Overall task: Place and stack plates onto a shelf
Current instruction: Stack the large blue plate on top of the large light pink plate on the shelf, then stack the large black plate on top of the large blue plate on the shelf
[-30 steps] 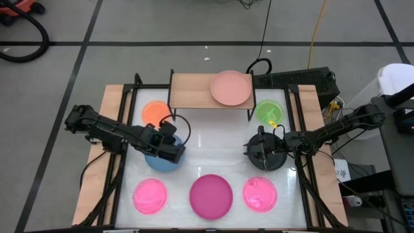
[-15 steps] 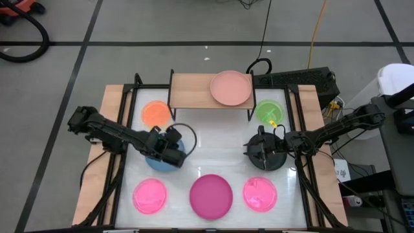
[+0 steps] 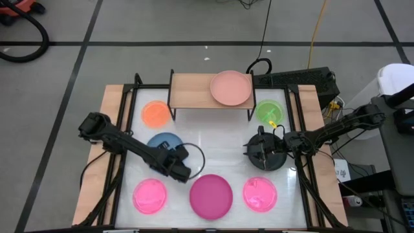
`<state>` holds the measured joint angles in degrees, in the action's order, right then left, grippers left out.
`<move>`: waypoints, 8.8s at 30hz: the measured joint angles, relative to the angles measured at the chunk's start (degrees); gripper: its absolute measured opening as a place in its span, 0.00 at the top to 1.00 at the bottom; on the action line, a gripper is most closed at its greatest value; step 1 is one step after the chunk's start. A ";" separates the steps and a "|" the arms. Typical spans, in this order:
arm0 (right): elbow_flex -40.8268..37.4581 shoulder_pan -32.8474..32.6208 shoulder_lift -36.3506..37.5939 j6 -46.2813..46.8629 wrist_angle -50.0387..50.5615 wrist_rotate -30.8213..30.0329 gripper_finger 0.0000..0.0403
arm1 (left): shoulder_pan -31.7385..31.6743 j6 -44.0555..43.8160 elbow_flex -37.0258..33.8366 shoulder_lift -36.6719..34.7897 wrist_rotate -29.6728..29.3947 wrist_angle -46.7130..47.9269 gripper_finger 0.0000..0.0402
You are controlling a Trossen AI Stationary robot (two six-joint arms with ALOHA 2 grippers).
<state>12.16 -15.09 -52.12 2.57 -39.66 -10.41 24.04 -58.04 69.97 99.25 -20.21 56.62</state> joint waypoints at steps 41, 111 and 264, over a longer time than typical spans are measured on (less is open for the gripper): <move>0.00 -0.01 0.00 -0.02 0.00 -0.02 0.64 | 1.63 -1.56 0.96 12.42 3.25 0.00 0.89; 0.00 0.00 -0.02 1.05 0.44 0.09 0.64 | -34.14 88.30 33.63 12.38 -2.14 -29.80 0.94; 33.47 -11.17 -14.76 20.54 74.35 5.40 1.00 | -13.51 57.53 -31.32 -15.23 -12.71 -105.91 0.78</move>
<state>45.64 -26.26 -66.88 23.11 34.69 -5.01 10.52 -0.51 38.65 84.03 -32.92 -49.29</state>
